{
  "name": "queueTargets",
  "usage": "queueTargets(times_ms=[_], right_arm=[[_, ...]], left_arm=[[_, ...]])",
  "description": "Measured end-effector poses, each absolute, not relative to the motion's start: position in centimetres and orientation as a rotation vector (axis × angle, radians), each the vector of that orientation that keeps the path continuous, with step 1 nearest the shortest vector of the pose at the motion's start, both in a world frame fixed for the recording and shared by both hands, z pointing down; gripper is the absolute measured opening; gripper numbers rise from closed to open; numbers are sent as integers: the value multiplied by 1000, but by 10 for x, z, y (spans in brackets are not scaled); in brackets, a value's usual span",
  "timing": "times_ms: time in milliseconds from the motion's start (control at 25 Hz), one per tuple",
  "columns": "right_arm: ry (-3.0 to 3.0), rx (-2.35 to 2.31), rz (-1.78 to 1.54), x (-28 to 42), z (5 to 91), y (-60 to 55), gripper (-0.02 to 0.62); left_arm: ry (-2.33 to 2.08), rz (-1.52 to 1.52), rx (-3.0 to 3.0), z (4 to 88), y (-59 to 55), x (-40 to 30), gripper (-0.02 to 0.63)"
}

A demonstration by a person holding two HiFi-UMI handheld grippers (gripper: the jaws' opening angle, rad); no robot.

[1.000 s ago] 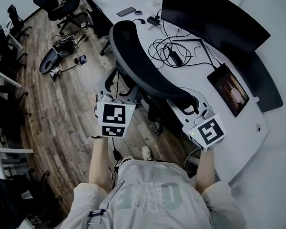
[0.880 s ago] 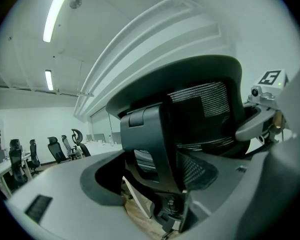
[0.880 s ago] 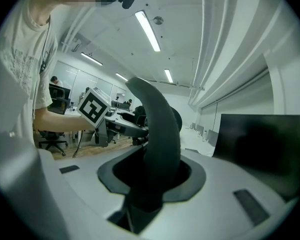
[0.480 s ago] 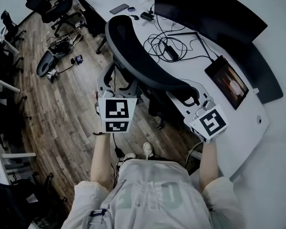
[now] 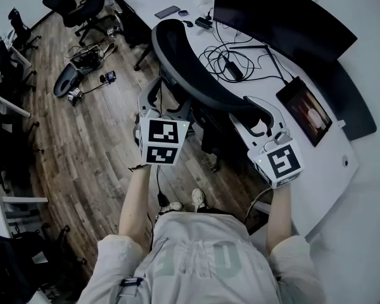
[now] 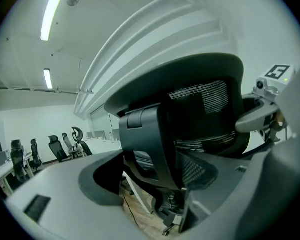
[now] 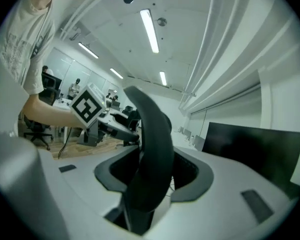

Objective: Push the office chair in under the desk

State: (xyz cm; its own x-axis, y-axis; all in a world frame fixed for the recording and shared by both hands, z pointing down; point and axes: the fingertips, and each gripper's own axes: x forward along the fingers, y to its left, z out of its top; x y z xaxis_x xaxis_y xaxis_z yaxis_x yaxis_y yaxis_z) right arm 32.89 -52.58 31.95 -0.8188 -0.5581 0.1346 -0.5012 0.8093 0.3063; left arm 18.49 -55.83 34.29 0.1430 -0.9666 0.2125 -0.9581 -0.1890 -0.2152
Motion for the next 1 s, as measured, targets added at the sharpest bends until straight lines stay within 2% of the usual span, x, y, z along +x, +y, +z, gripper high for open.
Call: queueTargets(times_ms=[120,440,760,800,840,880,920,1000], right_arm=[[-2833,918,-414,337,291,-516,202],[-2838,1069,-546,313,229,-458,209],[-2992,946,-676,263,194,-390,195],[-2997,945,-678,256,196,-386,162],[-2996,951,-676,249,199,-383,122],[-2990,961,-671,242,203,-382,100],[-2981,968,-661,236,208,-381,72],[-2958,963,-618,222,222,-380,48]], left_arm=[[1961,-487,-2311,333,-548,182,318],[1871,-360,-2240,284,-504,176,318],[1683,-280,-2169,231,-435,178,313],[1687,-280,-2155,228,-426,175,289],[1708,-275,-2134,226,-417,170,206],[1740,-269,-2107,224,-409,164,94],[1769,-264,-2081,224,-402,158,27],[1803,-261,-2052,227,-392,151,17]])
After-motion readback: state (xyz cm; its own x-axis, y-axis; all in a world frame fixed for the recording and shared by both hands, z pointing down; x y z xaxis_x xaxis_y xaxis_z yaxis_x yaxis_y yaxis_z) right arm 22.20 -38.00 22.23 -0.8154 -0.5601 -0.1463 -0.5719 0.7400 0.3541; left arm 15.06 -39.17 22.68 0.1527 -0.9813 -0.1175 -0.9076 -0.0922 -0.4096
